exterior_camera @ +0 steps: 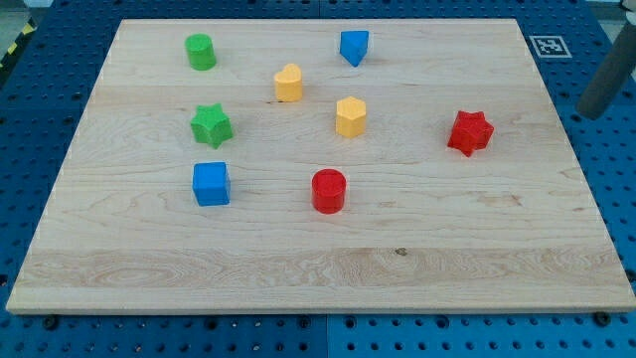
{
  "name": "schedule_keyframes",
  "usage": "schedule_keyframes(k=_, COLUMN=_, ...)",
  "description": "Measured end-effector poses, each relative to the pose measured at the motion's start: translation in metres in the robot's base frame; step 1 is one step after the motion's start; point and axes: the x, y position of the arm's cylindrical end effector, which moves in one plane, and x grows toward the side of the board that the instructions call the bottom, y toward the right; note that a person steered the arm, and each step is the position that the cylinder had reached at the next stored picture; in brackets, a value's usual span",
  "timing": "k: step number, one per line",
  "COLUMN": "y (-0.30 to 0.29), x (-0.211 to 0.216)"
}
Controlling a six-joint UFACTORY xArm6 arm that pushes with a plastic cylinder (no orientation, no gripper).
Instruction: Push the red star into the red circle
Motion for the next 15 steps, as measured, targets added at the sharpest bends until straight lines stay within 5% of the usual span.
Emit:
schedule_keyframes(k=9, y=-0.142, x=0.004)
schedule_keyframes(k=15, y=-0.212, x=0.058)
